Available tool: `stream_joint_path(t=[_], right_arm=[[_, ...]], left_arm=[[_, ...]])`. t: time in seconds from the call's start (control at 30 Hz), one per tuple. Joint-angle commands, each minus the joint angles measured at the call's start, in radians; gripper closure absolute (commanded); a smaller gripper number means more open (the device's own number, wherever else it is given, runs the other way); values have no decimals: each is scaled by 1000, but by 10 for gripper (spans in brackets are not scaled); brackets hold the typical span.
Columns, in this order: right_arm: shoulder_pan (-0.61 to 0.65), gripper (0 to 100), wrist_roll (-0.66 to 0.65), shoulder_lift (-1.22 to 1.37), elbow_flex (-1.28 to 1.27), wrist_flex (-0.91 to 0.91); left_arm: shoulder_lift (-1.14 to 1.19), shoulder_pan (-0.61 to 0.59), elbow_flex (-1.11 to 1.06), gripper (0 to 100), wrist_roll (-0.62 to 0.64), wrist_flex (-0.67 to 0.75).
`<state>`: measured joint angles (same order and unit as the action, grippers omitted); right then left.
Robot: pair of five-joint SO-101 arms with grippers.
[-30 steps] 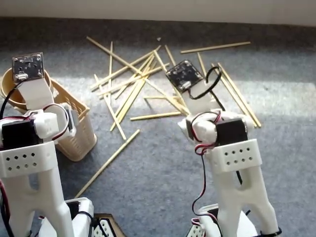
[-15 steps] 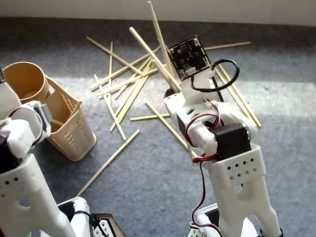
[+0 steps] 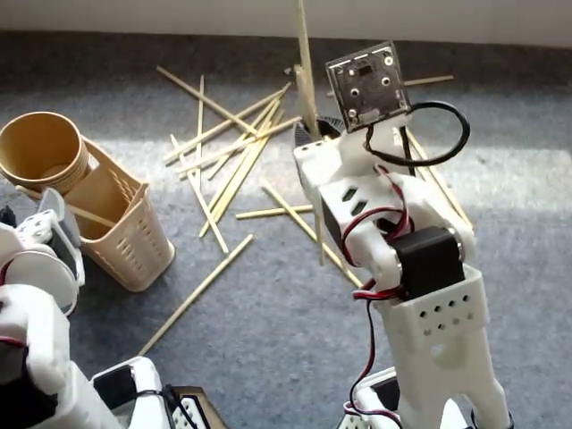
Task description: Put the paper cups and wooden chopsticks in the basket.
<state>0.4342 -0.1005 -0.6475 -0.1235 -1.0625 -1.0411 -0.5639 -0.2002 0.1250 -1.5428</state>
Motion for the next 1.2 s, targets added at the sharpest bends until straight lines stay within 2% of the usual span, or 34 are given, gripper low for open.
stream_joint_path(t=[0.0, 0.1, 0.23, 0.47, 0.63, 0.73, 0.93, 1.07, 1.17], right_arm=[[68, 993, 11, -27, 51, 47], [151, 993, 9, -24, 51, 53], [216, 993, 14, -13, 48, 166], [222, 993, 9, 122, 68, 318], [223, 993, 9, 278, 228, 334], [223, 993, 14, 380, 371, 332], [272, 993, 15, 506, 684, 331], [341, 993, 18, 538, 846, 294], [390, 993, 75, 549, 934, 249]], left_arm=[[1, -145, 24, 819, -9, 28], [4, -315, 22, 819, -6, 94], [5, -479, -25, 819, -6, 181], [5, -661, -232, 819, -6, 400], [5, -751, -460, 817, -23, 582], [5, -774, -610, 817, -87, 692], [4, -777, -860, 818, -181, 824], [-2, -773, -998, 818, -189, 902], [-2, -769, -1086, 818, -189, 962]])
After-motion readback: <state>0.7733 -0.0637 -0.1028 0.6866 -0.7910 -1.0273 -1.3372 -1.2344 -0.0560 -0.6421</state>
